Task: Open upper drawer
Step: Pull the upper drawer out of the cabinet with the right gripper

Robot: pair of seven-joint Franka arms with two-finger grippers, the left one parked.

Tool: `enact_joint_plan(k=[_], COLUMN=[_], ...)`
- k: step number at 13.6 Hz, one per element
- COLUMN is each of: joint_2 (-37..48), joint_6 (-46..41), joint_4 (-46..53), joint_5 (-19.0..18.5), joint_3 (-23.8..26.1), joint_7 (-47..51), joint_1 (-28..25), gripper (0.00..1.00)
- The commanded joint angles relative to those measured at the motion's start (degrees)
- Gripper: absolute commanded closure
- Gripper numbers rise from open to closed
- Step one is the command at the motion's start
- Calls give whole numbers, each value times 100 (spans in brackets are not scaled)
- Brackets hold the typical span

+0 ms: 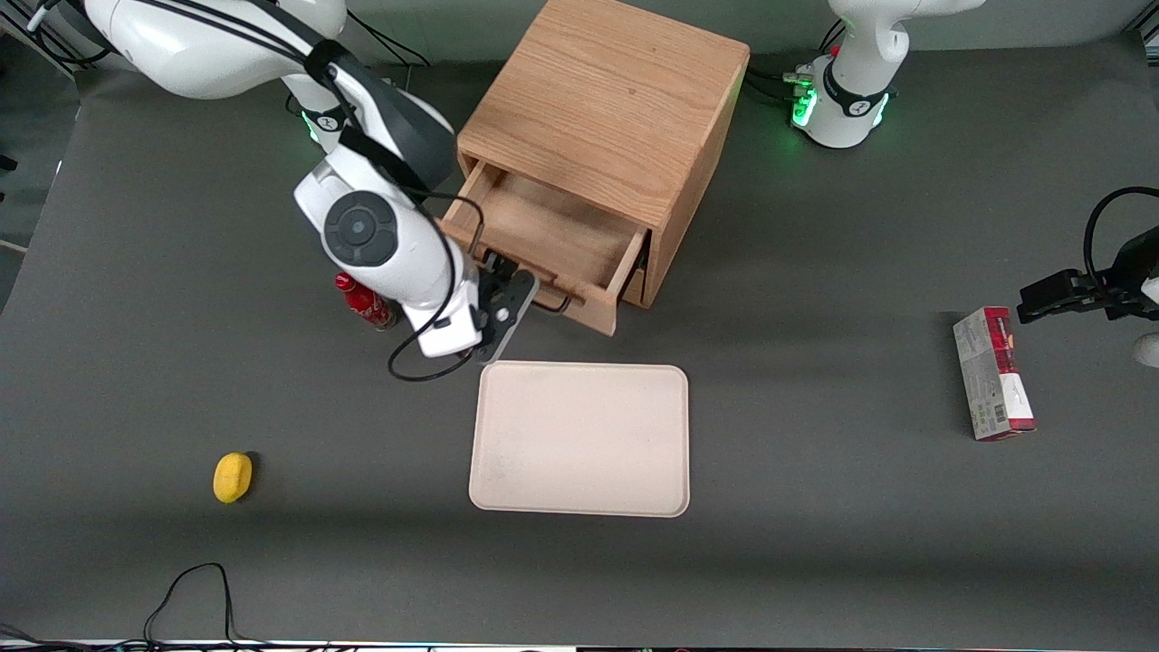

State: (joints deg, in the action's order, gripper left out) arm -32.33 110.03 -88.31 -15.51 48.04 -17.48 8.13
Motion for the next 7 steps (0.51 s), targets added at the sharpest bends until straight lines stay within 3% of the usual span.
enact_joint_plan(k=[1,4,7], joint_2=[-413,-572,-661], joint_6=[-43,-43,-43], joint_4=[585,867,1184], joint_5=[-356,-628,-646], joint_3=[-58,-295,-513], joint_7=[-246,-430,-519], joint_1=[-49,-49,-40], gripper=[0,0,0])
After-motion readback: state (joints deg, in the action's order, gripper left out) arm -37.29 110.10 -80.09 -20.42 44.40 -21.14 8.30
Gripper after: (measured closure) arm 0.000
